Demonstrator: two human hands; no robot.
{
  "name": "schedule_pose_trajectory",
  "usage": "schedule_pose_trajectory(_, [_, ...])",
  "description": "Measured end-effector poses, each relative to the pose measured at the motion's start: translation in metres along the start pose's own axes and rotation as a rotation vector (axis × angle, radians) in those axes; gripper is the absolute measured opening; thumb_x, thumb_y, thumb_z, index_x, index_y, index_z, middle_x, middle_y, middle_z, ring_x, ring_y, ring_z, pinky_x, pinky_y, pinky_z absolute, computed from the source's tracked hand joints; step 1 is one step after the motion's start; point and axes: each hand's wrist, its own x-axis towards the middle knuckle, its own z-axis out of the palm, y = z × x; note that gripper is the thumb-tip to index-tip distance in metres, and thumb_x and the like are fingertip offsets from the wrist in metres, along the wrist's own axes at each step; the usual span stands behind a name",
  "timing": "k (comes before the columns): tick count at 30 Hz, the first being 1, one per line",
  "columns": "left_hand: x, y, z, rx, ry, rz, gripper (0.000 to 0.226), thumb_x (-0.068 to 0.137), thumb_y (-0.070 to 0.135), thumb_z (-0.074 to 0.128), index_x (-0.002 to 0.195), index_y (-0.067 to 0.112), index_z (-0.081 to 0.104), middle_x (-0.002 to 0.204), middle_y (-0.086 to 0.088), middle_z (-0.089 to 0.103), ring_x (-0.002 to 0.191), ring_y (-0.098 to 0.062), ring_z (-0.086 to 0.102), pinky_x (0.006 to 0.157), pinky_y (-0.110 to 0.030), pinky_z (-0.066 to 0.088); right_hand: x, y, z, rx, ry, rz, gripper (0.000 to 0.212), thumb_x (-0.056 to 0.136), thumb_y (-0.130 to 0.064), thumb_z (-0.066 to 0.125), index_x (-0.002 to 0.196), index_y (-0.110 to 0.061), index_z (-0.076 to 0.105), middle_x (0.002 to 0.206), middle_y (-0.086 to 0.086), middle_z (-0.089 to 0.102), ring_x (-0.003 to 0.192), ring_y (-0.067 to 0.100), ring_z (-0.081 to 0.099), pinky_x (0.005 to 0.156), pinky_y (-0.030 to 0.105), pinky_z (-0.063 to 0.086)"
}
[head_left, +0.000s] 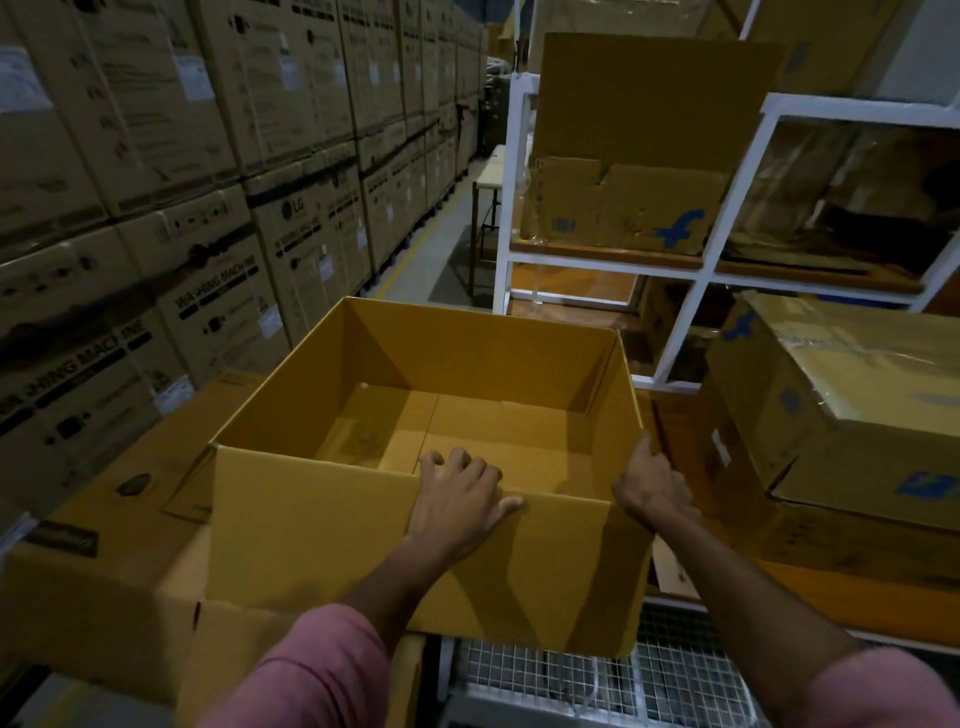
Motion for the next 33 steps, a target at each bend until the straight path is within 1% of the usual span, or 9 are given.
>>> schedule_pose_trajectory(2, [-0.003, -0.001, -0.002, -0.009, -0.032, 0.020, 0.068, 0.097, 0.078, 0.024, 0.122, 0.029, 0.064, 0.121, 0.005, 0.065, 0.121, -0.021, 0.052, 0.101, -0.052, 0.030, 0.003, 0.002, 0.000, -0.018, 0.010, 0.038, 0.070, 0.098, -0.024, 0.061, 0.155, -0.019, 0.020, 0.104, 0.010, 0.060, 0.089, 0.025, 0.063, 0.071, 0.040, 0.054])
schedule_pose_trajectory(4, [0.000, 0.000, -0.007, -0.031, -0.076, 0.027, 0.066, 0.096, 0.078, 0.027, 0.125, 0.029, 0.061, 0.126, 0.004, 0.064, 0.123, -0.021, 0.049, 0.101, -0.051, 0.028, 0.004, 0.003, -0.001, -0.043, 0.010, 0.052, 0.061, 0.099, -0.026, 0.059, 0.151, -0.017, 0.028, 0.108, 0.011, 0.059, 0.095, 0.027, 0.062, 0.077, 0.043, 0.056])
schedule_pose_trajectory(8, [0.007, 0.002, -0.014, -0.093, -0.145, 0.044, 0.056, 0.098, 0.071, 0.038, 0.132, 0.031, 0.055, 0.131, 0.007, 0.061, 0.123, -0.019, 0.046, 0.100, -0.047, 0.027, 0.007, 0.008, -0.002, 0.009, 0.019, 0.017, 0.046, 0.101, -0.022, 0.056, 0.142, -0.014, 0.038, 0.110, 0.010, 0.056, 0.092, 0.025, 0.057, 0.071, 0.039, 0.045])
schedule_pose_trajectory(12, [0.009, 0.012, -0.016, -0.148, -0.162, 0.026, 0.044, 0.100, 0.062, 0.046, 0.128, 0.030, 0.057, 0.126, 0.009, 0.064, 0.116, -0.018, 0.048, 0.093, -0.043, 0.026, 0.009, 0.019, 0.000, 0.066, 0.013, -0.036, 0.046, 0.099, -0.024, 0.060, 0.140, -0.016, 0.040, 0.112, 0.010, 0.053, 0.101, 0.030, 0.056, 0.084, 0.045, 0.049])
schedule_pose_trajectory(16, [0.011, 0.020, -0.018, -0.197, -0.156, -0.012, 0.038, 0.099, 0.058, 0.052, 0.122, 0.029, 0.060, 0.120, 0.009, 0.066, 0.112, -0.017, 0.049, 0.091, -0.042, 0.025, 0.009, 0.024, 0.000, 0.105, 0.007, -0.026, 0.056, 0.098, -0.029, 0.062, 0.146, -0.022, 0.035, 0.128, 0.014, 0.053, 0.118, 0.038, 0.054, 0.094, 0.053, 0.046])
schedule_pose_trajectory(20, [0.011, 0.028, -0.018, -0.212, -0.150, -0.027, 0.036, 0.098, 0.056, 0.054, 0.118, 0.027, 0.062, 0.114, 0.007, 0.067, 0.109, -0.018, 0.051, 0.089, -0.042, 0.026, 0.011, 0.032, -0.002, 0.110, -0.003, -0.029, 0.057, 0.097, -0.026, 0.064, 0.146, -0.020, 0.035, 0.129, 0.015, 0.052, 0.118, 0.038, 0.054, 0.096, 0.054, 0.046])
schedule_pose_trajectory(24, [0.012, 0.042, -0.021, -0.216, -0.148, -0.034, 0.035, 0.098, 0.055, 0.055, 0.116, 0.026, 0.062, 0.113, 0.006, 0.068, 0.108, -0.019, 0.051, 0.089, -0.042, 0.025, 0.013, 0.043, -0.006, 0.109, 0.010, -0.024, 0.059, 0.099, -0.025, 0.061, 0.149, -0.022, 0.031, 0.120, 0.014, 0.054, 0.110, 0.036, 0.056, 0.089, 0.053, 0.047])
schedule_pose_trajectory(30, [0.010, 0.048, -0.026, -0.212, -0.180, -0.034, 0.036, 0.099, 0.056, 0.053, 0.117, 0.026, 0.061, 0.113, 0.006, 0.066, 0.108, -0.019, 0.050, 0.091, -0.043, 0.028, 0.009, 0.050, -0.014, 0.057, -0.015, -0.089, 0.070, 0.102, -0.020, 0.057, 0.158, -0.020, 0.017, 0.104, 0.010, 0.052, 0.088, 0.024, 0.048, 0.069, 0.041, 0.038])
schedule_pose_trajectory(33, [0.008, 0.045, -0.027, -0.176, -0.207, -0.009, 0.042, 0.101, 0.060, 0.047, 0.119, 0.025, 0.060, 0.116, 0.004, 0.066, 0.109, -0.020, 0.050, 0.094, -0.044, 0.030, 0.007, 0.051, -0.014, 0.034, -0.033, -0.103, 0.075, 0.102, -0.020, 0.055, 0.161, -0.018, 0.008, 0.104, 0.010, 0.055, 0.088, 0.023, 0.053, 0.072, 0.041, 0.043])
